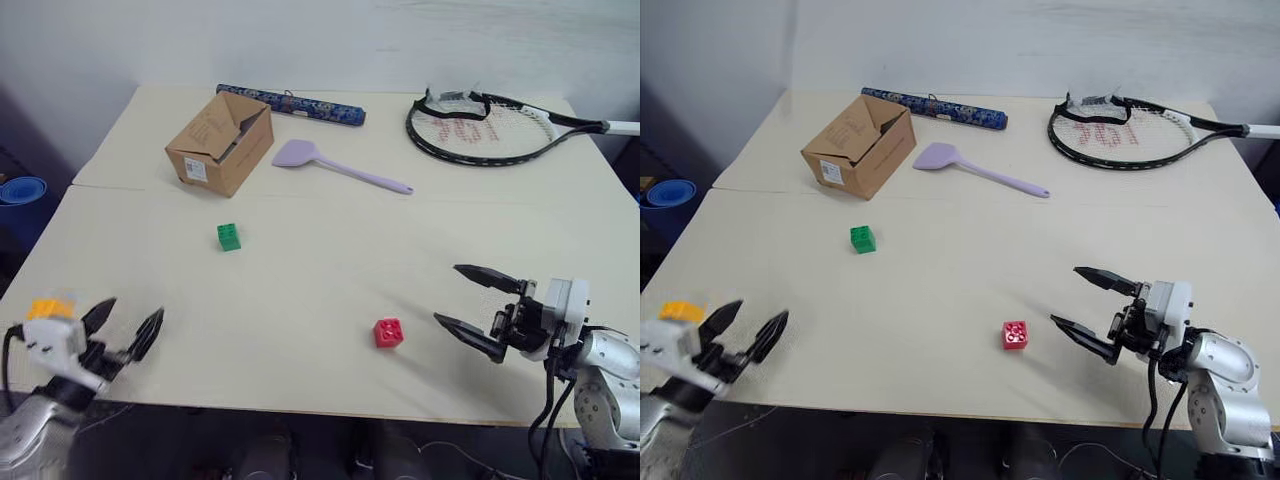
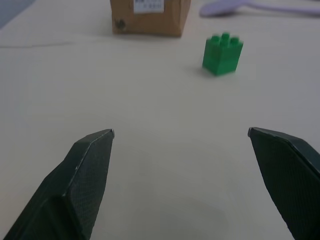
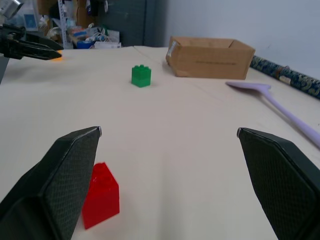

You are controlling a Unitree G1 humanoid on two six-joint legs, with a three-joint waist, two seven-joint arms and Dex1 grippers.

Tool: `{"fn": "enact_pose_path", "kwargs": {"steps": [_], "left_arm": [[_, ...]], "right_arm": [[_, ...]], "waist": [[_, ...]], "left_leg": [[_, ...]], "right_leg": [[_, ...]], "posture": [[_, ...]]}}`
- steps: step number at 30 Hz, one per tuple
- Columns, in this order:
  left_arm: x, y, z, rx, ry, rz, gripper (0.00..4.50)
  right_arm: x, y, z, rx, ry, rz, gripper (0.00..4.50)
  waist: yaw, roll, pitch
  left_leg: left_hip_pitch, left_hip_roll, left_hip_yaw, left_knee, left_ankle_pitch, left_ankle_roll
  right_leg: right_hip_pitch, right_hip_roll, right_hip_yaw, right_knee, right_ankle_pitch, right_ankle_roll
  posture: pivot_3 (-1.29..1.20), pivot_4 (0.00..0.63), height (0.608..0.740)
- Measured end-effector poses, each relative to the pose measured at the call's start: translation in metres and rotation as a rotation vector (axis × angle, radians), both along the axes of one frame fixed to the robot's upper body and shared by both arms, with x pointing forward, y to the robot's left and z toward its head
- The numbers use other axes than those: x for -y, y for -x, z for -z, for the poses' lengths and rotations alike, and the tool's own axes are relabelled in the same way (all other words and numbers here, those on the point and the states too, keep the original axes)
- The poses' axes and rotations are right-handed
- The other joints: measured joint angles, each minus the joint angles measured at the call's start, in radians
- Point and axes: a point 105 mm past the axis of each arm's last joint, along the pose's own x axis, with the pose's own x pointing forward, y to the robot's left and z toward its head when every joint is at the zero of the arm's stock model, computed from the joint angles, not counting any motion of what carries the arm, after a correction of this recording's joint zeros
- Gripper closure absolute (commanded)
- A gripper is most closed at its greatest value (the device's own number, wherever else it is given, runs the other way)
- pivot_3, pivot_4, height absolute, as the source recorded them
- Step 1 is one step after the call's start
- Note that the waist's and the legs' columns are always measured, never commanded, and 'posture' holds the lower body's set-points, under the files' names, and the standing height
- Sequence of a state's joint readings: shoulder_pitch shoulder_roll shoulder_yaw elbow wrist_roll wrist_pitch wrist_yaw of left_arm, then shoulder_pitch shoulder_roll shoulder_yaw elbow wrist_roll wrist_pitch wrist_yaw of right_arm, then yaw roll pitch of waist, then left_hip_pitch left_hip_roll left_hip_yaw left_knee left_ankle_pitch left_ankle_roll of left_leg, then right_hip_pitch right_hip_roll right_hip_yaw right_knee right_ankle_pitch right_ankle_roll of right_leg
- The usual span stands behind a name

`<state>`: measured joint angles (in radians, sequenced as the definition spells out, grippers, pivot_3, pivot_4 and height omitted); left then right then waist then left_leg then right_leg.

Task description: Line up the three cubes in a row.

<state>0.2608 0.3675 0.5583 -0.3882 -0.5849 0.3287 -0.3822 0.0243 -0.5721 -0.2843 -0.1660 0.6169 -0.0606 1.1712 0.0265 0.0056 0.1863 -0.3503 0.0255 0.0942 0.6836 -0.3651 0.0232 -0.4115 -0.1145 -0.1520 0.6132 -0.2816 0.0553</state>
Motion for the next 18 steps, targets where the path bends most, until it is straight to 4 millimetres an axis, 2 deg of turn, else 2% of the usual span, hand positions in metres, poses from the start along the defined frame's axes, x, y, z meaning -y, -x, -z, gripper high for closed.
{"fn": "enact_pose_path", "kwargs": {"steps": [2, 7, 10, 13, 18], "left_arm": [[0.015, -0.019, -0.009, -0.002, 0.050, -0.015, 0.00], [0.069, -0.080, -0.040, 0.046, 0.142, -0.058, 0.00], [0.086, -0.104, -0.033, -0.009, 0.125, -0.088, 0.00], [0.090, -0.122, -0.021, -0.056, 0.096, -0.164, 0.00], [0.096, -0.138, -0.012, -0.074, -0.009, -0.225, 0.00]], "right_arm": [[0.000, -0.001, -0.004, 0.012, -0.008, 0.019, 0.03], [-0.008, -0.005, -0.019, 0.039, -0.077, 0.057, 0.03], [-0.011, -0.005, -0.020, 0.036, -0.090, 0.077, 0.03], [-0.016, -0.004, -0.020, 0.025, -0.094, 0.075, 0.03], [-0.021, -0.004, -0.019, 0.019, -0.095, 0.062, 0.03]], "waist": [[0.000, 0.000, 0.000], [0.006, -0.002, -0.001], [-0.004, -0.002, -0.001], [-0.002, -0.003, 0.000], [0.001, -0.004, 0.000]], "left_leg": [[0.000, -0.001, 0.000, 0.000, 0.000, -0.001], [0.000, -0.004, 0.000, 0.000, 0.003, 0.000], [0.000, -0.003, 0.002, 0.000, 0.003, -0.001], [0.000, -0.002, 0.002, 0.000, 0.004, -0.001], [0.000, -0.003, 0.002, 0.000, 0.005, 0.000]], "right_leg": [[0.000, 0.000, 0.000, 0.000, 0.000, 0.000], [0.001, 0.000, 0.000, 0.005, 0.002, 0.003], [0.001, 0.003, 0.001, 0.004, 0.002, 0.003], [0.000, 0.004, 0.001, 0.004, 0.002, 0.003], [0.000, 0.003, 0.001, 0.004, 0.002, 0.003]], "posture": [[0.00, 0.150, 0.740], [0.00, 0.150, 0.740], [0.00, 0.150, 0.740], [0.00, 0.150, 0.740], [0.00, 0.150, 0.740]]}}
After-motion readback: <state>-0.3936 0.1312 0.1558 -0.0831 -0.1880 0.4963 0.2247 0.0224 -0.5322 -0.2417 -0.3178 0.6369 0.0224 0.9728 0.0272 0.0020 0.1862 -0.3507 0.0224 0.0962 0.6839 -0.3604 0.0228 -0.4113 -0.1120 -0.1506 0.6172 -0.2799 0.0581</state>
